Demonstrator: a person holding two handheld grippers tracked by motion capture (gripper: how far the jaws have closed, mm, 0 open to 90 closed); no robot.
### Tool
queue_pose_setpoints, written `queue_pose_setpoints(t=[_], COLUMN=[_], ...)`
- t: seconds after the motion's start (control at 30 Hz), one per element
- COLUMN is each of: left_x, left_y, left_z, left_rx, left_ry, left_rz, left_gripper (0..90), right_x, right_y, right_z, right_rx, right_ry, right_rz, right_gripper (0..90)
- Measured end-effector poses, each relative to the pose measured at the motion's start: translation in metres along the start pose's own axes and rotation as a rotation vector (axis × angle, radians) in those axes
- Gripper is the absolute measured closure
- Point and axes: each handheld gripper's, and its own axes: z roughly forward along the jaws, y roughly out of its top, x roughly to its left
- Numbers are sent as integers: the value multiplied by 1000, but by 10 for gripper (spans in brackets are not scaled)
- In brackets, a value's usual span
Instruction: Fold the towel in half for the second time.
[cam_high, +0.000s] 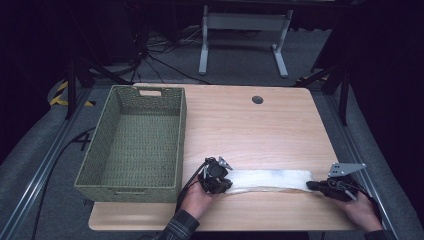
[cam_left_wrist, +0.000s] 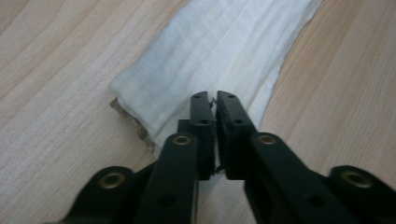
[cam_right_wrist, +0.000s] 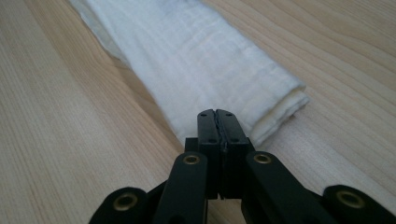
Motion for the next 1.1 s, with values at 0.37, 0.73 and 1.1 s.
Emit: queue_pose_setpoints(t=[0.37, 0.73, 1.1], left_x=[0, 2, 7], left_y=[5, 9, 16], left_z=[-6, -6, -1], left_rx=[-75, -85, -81], left_ry=[28, 29, 38], left_rz=[12, 13, 24], left_gripper=[581, 559, 558], right_x=[-14, -31, -46], right_y=[16, 32, 58], right_z=[11, 24, 45], right_rx=[9, -5, 4], right_ry=[-60, -65, -69], right_rz=[18, 38, 29], right_gripper=[897, 897, 897])
